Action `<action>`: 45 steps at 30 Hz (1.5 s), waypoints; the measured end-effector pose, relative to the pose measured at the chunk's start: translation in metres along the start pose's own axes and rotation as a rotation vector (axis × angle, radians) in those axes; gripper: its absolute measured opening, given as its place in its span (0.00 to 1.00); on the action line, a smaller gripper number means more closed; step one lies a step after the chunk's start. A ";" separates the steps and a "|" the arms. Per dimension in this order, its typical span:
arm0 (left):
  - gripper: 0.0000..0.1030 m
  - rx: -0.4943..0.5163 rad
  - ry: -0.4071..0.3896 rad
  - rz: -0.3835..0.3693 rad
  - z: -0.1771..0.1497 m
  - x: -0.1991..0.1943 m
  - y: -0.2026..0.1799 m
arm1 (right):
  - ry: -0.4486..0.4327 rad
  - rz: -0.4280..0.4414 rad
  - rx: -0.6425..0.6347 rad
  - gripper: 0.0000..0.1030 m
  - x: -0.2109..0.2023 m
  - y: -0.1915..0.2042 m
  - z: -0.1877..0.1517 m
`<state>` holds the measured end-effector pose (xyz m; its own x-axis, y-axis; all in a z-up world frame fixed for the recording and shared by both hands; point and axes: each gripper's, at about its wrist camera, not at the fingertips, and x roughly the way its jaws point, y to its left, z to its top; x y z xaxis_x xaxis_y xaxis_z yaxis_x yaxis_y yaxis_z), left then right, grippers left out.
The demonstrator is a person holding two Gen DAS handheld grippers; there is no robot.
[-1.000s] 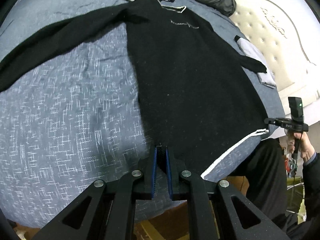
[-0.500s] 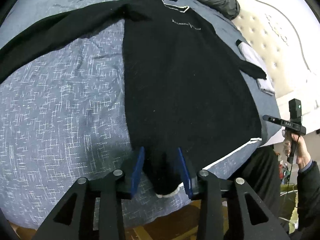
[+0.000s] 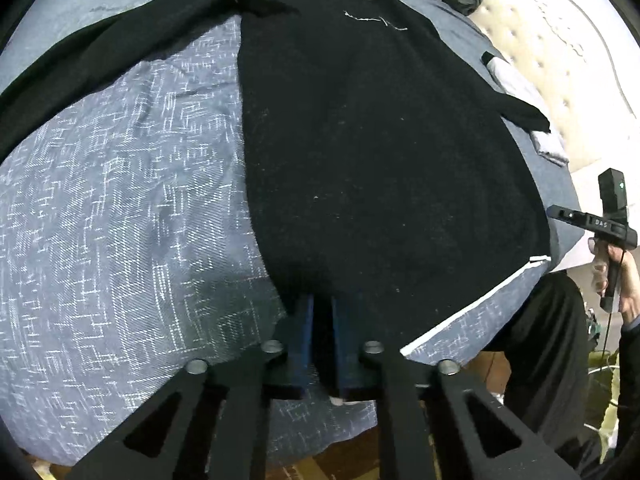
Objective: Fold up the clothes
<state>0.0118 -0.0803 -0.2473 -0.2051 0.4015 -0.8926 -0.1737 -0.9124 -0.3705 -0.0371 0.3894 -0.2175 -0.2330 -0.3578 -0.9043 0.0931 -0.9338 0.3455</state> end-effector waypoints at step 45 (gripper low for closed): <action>0.37 -0.087 0.022 -0.083 -0.002 -0.007 0.022 | 0.099 0.035 -0.052 0.29 0.044 0.027 -0.016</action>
<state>0.0109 -0.1035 -0.2500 -0.1718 0.4750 -0.8630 -0.1045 -0.8799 -0.4635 -0.0296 0.3483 -0.2523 -0.1319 -0.3854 -0.9133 0.1506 -0.9184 0.3658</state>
